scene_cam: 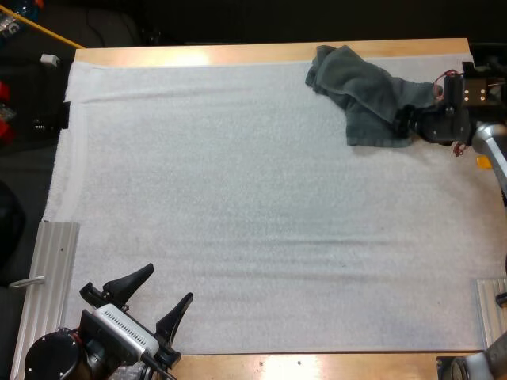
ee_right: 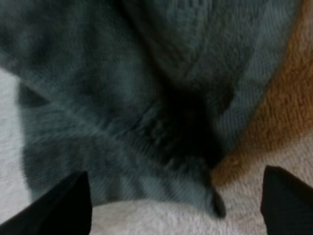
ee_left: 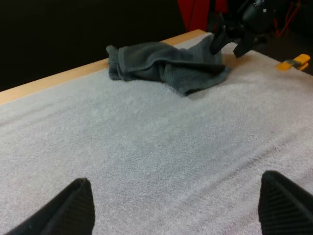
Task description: Pick towel from pile, fold and stack
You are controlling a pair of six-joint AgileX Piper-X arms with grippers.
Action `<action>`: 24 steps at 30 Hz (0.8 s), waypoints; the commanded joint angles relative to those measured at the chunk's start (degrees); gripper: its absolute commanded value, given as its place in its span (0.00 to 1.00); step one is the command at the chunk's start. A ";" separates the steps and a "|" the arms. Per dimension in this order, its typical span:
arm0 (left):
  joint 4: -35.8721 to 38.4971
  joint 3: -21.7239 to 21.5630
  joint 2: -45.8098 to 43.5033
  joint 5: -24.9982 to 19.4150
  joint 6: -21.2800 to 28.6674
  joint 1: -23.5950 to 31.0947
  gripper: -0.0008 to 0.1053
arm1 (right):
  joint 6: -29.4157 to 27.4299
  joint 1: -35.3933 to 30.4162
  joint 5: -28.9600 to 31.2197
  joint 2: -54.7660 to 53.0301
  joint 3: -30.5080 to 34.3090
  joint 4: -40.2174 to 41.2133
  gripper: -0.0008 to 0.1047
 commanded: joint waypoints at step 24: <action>-0.19 0.97 0.17 0.39 -0.54 -0.38 0.64 | 3.20 1.01 -0.57 4.29 -1.13 -0.53 0.01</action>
